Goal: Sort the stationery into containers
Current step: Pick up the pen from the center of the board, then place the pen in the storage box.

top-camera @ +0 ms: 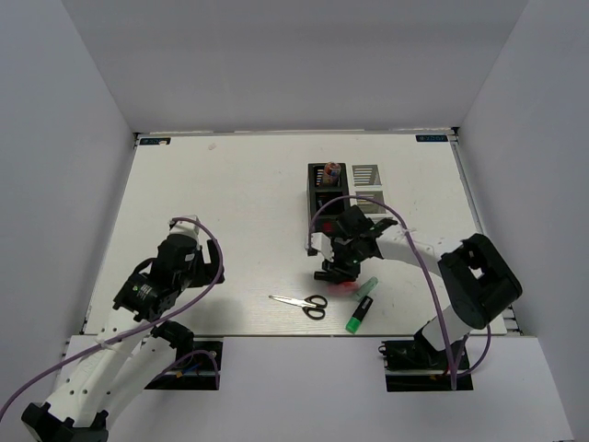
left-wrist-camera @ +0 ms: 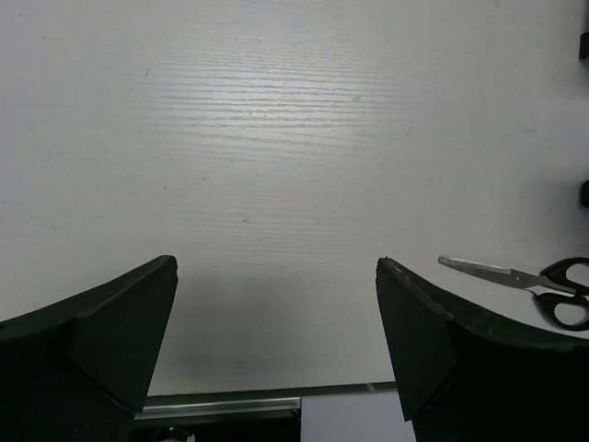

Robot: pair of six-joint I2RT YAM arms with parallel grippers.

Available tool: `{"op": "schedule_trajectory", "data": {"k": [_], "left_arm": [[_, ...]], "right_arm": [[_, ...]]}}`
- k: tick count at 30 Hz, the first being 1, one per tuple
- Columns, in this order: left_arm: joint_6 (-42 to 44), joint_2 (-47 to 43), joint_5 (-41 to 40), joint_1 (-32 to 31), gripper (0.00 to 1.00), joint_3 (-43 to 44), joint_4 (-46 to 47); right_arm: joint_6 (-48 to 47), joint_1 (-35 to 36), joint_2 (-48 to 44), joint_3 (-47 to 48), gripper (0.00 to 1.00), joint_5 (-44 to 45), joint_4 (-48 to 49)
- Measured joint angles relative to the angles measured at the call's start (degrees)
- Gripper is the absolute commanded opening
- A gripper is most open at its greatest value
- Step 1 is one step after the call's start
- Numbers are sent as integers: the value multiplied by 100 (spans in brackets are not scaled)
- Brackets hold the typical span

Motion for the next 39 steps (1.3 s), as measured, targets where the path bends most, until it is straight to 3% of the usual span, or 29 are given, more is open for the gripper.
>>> {"op": "schedule_trajectory", "data": {"k": [5,13,17,23,29,39], "left_arm": [[0,2,48,46,99,-2,4],[4,48,105,164,99,-9,11],[4,87,109,186,99,-11,17],[4,142,140,245,99,-11,26],[28,216,262,352,99,-11,48],[46,186,343,380,99,-61,59]], "right_arm": [[103,2,-450,236,0,-365,-546],[350,76,-990,1609,0,-382,-802],[210,138,-957,2514,0,367,-1191],[-765,186,-673,3801,0,2063,-1690],[-2138,225,-186,4011,0,3510,-1967],[-3501,295,321,4011,0,4402,-2131]]}}
